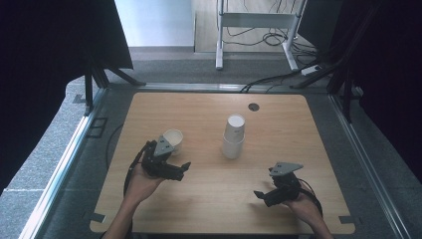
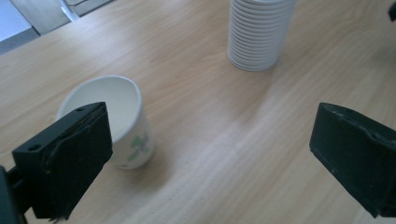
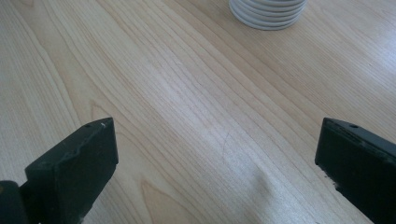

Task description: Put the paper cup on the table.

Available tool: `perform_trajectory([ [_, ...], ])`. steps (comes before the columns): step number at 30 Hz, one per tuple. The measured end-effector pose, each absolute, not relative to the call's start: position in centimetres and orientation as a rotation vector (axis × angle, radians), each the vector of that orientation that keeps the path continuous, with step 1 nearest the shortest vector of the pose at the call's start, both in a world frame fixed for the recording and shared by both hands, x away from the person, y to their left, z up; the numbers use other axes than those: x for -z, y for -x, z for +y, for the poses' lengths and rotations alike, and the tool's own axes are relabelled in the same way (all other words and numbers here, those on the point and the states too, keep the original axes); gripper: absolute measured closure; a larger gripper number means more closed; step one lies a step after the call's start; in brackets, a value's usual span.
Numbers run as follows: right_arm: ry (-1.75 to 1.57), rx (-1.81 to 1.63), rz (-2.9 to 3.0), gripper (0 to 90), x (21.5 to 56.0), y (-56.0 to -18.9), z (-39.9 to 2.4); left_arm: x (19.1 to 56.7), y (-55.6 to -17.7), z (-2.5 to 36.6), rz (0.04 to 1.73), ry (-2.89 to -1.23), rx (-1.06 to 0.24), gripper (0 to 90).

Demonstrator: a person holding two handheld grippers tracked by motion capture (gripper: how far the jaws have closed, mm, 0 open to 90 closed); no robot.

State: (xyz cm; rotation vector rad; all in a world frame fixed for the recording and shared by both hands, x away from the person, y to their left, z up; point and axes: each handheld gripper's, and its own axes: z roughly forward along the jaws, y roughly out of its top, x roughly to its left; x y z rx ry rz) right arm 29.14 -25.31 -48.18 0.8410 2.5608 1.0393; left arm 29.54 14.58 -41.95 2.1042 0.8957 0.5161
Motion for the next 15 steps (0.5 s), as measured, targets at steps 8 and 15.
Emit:
perform_trajectory([
  [8, -0.854, -1.031, 2.552, 0.0, 48.4, -28.9, -25.8, 44.4, -26.7, 14.4, 0.895, -2.076, -0.484, 0.0],
  [15, -0.855, -1.014, 2.548, 0.0, 48.7, -28.6, -26.0, 47.2, -25.5, 14.9, 0.934, -2.111, -0.464, 0.0],
])
